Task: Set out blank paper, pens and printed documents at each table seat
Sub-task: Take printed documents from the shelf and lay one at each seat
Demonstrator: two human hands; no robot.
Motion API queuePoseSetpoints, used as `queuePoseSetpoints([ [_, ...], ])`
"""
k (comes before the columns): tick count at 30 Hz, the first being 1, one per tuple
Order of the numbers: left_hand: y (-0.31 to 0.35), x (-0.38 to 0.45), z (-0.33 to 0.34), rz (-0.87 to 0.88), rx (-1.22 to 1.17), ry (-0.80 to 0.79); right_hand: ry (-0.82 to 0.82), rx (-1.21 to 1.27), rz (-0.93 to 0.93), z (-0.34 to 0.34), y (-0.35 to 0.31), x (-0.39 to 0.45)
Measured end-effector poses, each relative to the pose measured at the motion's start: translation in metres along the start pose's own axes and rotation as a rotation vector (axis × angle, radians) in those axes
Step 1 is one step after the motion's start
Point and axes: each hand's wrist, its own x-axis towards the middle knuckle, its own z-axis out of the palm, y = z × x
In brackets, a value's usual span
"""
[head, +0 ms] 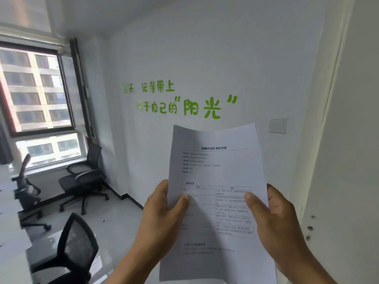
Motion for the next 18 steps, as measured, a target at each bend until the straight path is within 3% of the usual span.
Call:
queuePoseSetpoints([
  [18, -0.130, 0.214, -0.001, -0.154, 0.179, 0.436, -0.467, 0.236, 0.006, 0.201, 0.133, 0.298],
])
